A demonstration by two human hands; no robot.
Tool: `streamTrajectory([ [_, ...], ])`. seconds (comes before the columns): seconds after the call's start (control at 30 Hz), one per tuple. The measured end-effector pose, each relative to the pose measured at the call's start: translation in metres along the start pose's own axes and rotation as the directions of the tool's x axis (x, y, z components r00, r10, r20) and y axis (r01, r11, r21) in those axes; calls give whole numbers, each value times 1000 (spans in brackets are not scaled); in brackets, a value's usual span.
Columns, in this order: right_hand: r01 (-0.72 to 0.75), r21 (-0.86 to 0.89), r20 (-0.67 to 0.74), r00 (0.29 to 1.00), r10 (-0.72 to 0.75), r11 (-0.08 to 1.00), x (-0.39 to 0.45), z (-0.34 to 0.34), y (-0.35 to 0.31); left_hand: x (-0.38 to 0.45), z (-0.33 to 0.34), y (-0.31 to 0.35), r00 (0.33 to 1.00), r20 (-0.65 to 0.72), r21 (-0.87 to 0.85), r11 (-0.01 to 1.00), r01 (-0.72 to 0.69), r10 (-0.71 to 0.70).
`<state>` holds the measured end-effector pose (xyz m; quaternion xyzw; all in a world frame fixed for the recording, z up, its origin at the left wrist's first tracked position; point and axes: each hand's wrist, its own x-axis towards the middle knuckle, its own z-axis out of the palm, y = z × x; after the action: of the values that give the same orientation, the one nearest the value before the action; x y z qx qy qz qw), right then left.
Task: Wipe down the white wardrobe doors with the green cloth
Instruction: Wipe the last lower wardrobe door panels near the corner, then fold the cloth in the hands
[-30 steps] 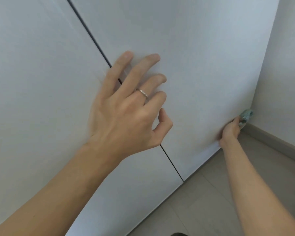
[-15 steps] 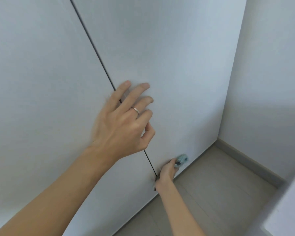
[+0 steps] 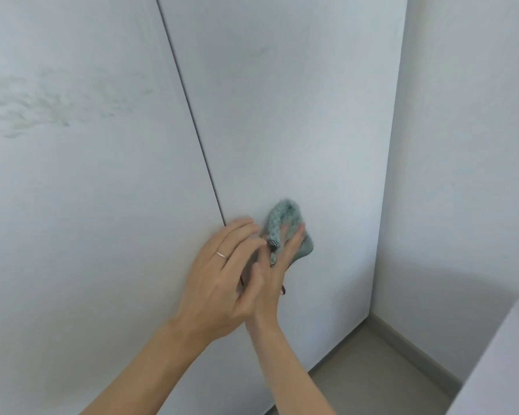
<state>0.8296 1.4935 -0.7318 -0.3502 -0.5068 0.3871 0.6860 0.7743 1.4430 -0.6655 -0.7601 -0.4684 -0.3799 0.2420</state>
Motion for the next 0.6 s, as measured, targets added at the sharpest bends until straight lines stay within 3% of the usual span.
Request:
streamTrajectory([
  [0.07,149,53,72,986,-152,987,32,6,-43,21,-22,0,994,-107,9,999,36,-34],
  [0.13,392,-12,146,911,-386,920,53,10,-75,47,-48,-2,977,-207,27,998,48,-41],
  [0.23,486,-8,227,852,-472,874,75,14,-103,73,-76,-10,960,-278,28,998,49,-39],
  [0.33,317,294,240,889,-390,902,72,14,-144,79,-88,-11,934,-337,-59,993,107,-120],
  [0.43,-61,608,185,981,-66,792,72,7,-187,81,-92,-2,908,-321,-211,955,207,-268],
  [0.5,-181,697,158,983,97,694,80,2,-207,88,-98,9,875,-302,-352,897,267,-378],
  [0.6,-280,686,194,960,202,672,92,0,-230,113,-121,25,823,-285,-441,829,343,-492],
])
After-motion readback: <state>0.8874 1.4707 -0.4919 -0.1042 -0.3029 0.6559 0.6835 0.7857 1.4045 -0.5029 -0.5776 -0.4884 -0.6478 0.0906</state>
